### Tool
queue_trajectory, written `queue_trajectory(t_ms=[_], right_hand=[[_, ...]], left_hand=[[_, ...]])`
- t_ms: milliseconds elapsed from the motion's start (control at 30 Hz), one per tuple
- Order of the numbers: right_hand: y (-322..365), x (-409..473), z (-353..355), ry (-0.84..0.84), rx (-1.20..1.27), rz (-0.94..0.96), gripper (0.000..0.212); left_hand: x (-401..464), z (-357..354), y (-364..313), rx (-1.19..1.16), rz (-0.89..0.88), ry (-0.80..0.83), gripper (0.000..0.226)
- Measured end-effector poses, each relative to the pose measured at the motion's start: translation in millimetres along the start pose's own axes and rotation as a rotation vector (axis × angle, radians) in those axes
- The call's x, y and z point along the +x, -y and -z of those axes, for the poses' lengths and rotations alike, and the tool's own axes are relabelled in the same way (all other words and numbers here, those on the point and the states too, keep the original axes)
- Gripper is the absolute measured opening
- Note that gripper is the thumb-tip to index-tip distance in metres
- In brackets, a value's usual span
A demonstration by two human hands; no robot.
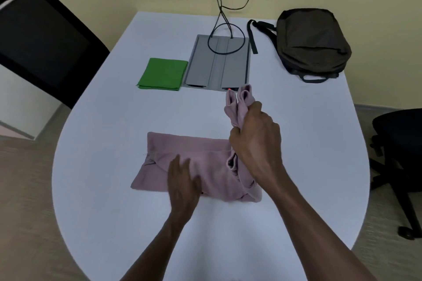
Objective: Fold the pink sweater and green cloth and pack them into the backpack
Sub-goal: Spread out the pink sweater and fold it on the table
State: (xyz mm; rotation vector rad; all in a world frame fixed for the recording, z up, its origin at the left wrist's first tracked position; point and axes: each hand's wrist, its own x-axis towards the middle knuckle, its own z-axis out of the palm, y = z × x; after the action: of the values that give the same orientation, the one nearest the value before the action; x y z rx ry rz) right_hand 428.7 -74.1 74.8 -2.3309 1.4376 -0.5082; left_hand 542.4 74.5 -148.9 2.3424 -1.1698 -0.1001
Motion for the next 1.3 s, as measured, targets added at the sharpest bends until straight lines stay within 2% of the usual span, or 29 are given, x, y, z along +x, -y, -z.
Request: queue_trajectory(t_ms=[67, 133, 233, 300, 400, 467, 567, 600, 667, 700, 767, 833, 900, 967, 1033, 1100, 1200, 1233, 1300], right_hand=[[14.7, 1.6, -9.0, 0.002, -0.003, 0.033, 0.03], [31.2, 2.5, -20.0, 0.018, 0.009, 0.069, 0.029], [58.6, 3.2, -39.2, 0.069, 0.039, 0.107, 0.029], [76.5, 2.4, -55.8, 0.127, 0.036, 0.127, 0.029], [99.4, -1.0, -86.9, 0.206, 0.035, 0.143, 0.032], [111.4, -5.0, -111.5, 0.253, 0.027, 0.155, 0.034], [124.0, -13.5, -150.2, 0.29, 0.023, 0.139, 0.033], [126.5, -17.6, -163.0, 0.299, 0.038, 0.129, 0.033], [128.8, -26.5, -185.2, 0.348, 0.117, 0.095, 0.033], [127.6, -29.7, -194.2, 0.394, 0.17, 0.071, 0.032], [120.1, -31.7, -205.1, 0.507, 0.285, 0.035, 0.034], [105.9, -29.7, -210.4, 0.644, 0.407, 0.019, 0.035], [89.9, -28.2, -211.3, 0.761, 0.507, -0.027, 0.032], [73.4, -28.3, -212.8, 0.823, 0.583, -0.058, 0.035], [58.3, -30.1, -211.9, 0.813, 0.62, -0.031, 0.041], [42.6, -33.6, -208.3, 0.68, 0.552, 0.091, 0.042], [14.4, -41.7, -206.3, 0.483, 0.238, 0.376, 0.047], [4.3, -45.0, -208.4, 0.481, 0.125, 0.451, 0.051], [-14.2, -50.8, -214.3, 0.528, -0.052, 0.561, 0.061]], left_hand=[[-5.1, 3.3, 25.0, -0.014, 0.078, 0.136, 0.072], [-7.7, 2.5, 42.5, -0.041, 0.063, 0.24, 0.077], [-6.4, 0.4, 53.1, -0.06, 0.014, 0.299, 0.059], [-3.4, 5.1, 53.8, -0.178, 0.078, 0.361, 0.05], [3.9, 28.0, 47.0, -0.489, 0.308, 0.403, 0.021], [11.8, 50.5, 44.9, -0.735, 0.529, 0.325, 0.026], [28.3, 83.3, 63.2, -1.058, 0.758, 0.011, 0.039], [36.3, 93.3, 72.8, -1.157, 0.786, 0.02, 0.051], [53.6, 115.1, 85.2, -1.261, 0.801, 0.193, 0.075], [62.1, 124.8, 86.5, -1.267, 0.793, 0.291, 0.079], [76.2, 135.7, 86.5, -1.156, 0.752, 0.414, 0.074], [85.4, 139.4, 84.4, -1.013, 0.698, 0.439, 0.067], [90.0, 133.6, 83.0, -0.872, 0.652, 0.42, 0.049], [92.3, 119.9, 88.9, -0.562, 0.551, 0.374, 0.038], [93.7, 108.6, 92.9, -0.293, 0.471, 0.299, 0.032], [91.8, 99.7, 96.6, -0.181, 0.446, 0.259, 0.042], [89.4, 91.2, 108.0, -0.009, 0.412, 0.229, 0.039], [90.8, 86.1, 115.4, 0.053, 0.41, 0.246, 0.039], [95.0, 79.6, 125.9, 0.061, 0.467, 0.362, 0.054]])
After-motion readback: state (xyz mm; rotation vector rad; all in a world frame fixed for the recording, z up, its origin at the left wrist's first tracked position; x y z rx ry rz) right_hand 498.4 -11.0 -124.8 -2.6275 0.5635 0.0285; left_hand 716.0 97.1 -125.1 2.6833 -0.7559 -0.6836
